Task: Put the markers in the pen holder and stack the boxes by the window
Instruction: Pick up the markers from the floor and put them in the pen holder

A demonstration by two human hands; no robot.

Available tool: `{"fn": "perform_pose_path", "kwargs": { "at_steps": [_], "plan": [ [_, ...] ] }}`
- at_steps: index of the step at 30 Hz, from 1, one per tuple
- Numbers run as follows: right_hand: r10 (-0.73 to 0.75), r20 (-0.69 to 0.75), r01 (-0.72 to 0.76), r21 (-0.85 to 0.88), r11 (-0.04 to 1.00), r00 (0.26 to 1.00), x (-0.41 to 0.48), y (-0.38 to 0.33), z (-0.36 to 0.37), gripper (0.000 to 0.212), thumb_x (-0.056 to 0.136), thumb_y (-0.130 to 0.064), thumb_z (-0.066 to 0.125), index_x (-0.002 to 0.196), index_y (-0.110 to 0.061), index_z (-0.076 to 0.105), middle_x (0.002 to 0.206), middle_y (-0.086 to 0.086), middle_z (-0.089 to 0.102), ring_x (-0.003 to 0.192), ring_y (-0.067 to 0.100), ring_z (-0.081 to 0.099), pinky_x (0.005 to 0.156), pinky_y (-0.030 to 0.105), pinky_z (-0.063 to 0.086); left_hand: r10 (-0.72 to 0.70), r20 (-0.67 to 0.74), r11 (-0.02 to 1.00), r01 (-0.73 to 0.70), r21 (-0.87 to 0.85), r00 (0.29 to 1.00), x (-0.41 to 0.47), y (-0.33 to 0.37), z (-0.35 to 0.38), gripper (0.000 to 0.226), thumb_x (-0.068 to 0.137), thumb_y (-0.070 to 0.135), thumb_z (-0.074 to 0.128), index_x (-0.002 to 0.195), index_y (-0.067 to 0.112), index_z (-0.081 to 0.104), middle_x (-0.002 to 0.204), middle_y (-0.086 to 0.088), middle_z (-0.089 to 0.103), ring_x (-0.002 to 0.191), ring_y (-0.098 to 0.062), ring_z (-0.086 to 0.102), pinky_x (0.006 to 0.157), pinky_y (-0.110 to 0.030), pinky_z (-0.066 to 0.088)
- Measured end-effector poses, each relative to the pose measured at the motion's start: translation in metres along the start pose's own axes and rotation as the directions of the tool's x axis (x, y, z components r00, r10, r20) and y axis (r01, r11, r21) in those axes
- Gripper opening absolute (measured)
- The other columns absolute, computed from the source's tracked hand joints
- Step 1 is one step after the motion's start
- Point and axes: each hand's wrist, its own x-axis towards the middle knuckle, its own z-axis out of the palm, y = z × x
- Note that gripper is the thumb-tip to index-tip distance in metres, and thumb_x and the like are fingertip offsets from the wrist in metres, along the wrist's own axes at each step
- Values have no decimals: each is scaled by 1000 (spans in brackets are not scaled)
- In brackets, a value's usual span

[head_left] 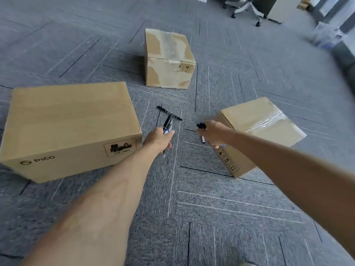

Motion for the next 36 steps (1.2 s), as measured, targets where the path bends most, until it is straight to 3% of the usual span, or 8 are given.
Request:
{"fn": "perform_pose_path", "kwargs": {
  "at_steps": [2,5,7,12,17,21,27,36],
  "plan": [
    [1,7,-1,-19,1000,1000,3,-8,-10,25,105,-34,42,101,-11,50,73,4,55,55,13,49,48,23,38,16,28,991,-12,-134,999,-1,8,-6,43,102,34,50,120,-5,54,64,-5,61,49,-18,59,57,-36,57],
    [37,-3,-37,96,995,999,19,-11,-11,23,102,-33,52,108,-11,47,80,3,51,56,12,46,47,22,38,12,-3,972,-12,-233,1000,1,19,-13,43,102,32,51,122,-5,51,65,-6,57,48,-20,57,70,-44,60],
    [79,-73,-60,225,972,994,35,-7,-4,29,97,-31,59,112,-7,53,90,8,58,63,18,53,53,28,46,-12,-59,972,-2,-235,998,5,21,-18,43,101,33,51,116,-6,54,62,-5,56,46,-22,54,68,-43,57],
    [182,-250,-121,240,963,951,77,15,33,19,93,-24,53,103,-9,59,97,16,66,82,33,62,65,32,44,-46,-90,981,28,-193,995,8,9,-19,29,100,36,52,102,9,43,68,-3,51,47,-16,46,51,-30,45],
    [190,-228,-147,194,970,955,102,34,55,33,101,-32,48,113,-5,62,103,19,63,96,39,63,69,36,45,-70,-133,989,51,-141,989,19,13,6,25,99,32,56,92,12,43,76,-5,54,52,-15,49,50,-29,49],
    [146,-193,-134,77,988,970,118,63,64,24,101,-22,49,110,-4,62,93,14,61,81,31,54,65,33,40,-55,-163,990,32,-138,985,39,32,23,22,95,28,60,91,7,53,82,-7,58,52,-14,51,34,-18,37],
    [59,-149,-60,-7,998,987,146,79,79,23,105,-19,45,108,0,57,82,9,52,63,24,51,55,33,39,-96,-268,987,58,-148,958,82,37,24,25,91,28,62,75,15,47,77,-8,56,66,-20,51,58,-33,43],
    [141,-183,-153,-49,987,973,163,74,96,31,98,0,53,128,4,50,123,21,50,79,28,63,66,30,52,-152,-301,986,165,19,941,126,28,37,32,96,32,58,70,19,43,68,0,54,61,-20,54,48,-25,42]
  ]
}}
